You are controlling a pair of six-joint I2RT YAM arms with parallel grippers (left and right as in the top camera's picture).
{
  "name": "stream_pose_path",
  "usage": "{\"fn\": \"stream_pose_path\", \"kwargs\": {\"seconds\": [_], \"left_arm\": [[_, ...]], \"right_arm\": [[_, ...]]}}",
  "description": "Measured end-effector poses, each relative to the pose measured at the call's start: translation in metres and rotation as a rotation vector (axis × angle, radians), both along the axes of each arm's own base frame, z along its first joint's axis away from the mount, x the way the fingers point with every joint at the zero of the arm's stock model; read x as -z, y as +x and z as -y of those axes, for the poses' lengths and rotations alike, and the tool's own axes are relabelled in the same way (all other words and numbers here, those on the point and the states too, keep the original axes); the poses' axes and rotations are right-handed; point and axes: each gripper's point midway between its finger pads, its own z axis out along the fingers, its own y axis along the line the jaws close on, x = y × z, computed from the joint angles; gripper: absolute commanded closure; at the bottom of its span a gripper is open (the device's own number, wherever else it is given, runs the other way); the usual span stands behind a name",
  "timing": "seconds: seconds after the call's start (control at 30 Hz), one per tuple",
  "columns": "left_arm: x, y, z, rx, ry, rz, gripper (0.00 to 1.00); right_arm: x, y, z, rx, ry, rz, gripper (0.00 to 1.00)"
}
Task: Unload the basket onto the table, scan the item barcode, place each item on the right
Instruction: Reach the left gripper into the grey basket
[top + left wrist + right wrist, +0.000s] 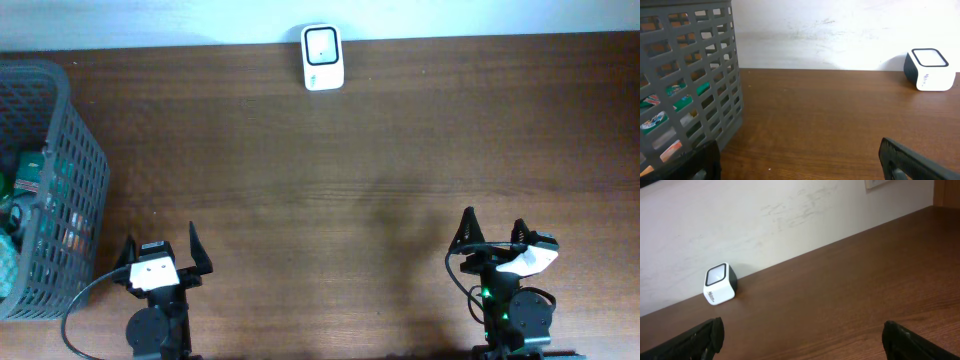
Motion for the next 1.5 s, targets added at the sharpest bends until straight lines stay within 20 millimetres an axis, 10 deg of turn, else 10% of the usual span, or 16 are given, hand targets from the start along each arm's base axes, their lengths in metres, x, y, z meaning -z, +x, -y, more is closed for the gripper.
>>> {"fn": "stream_pose_path", "kwargs": {"seconds": [0.87,1.07,1.23,1.33,1.5], "left_arm": [[-0.007,0.001,0.006,0.035,-0.003,-0.001,0.01],[-0.116,0.029,0.003,0.032,-0.046,-0.003,0.01],[-0.199,0.101,0.016,0.135,-0.092,-0.212,0.01],[-0.231,0.142,0.019,0.166,-0.133,-0.401,0.01],[-0.271,0.152,0.020,0.177,-0.137,-0.437,0.01]], "right_arm": [[0.000,0.000,0.000,0.000,0.000,0.000,0.02],[-0.001,0.000,0.000,-0.003,0.000,0.002,0.02],[-0.001,0.000,-0.001,-0.003,0.000,0.002,0.02],[-0.001,0.000,0.000,-0.003,0.000,0.003,0.02],[-0.001,0.000,-0.001,-0.003,-0.001,0.002,0.02]]}}
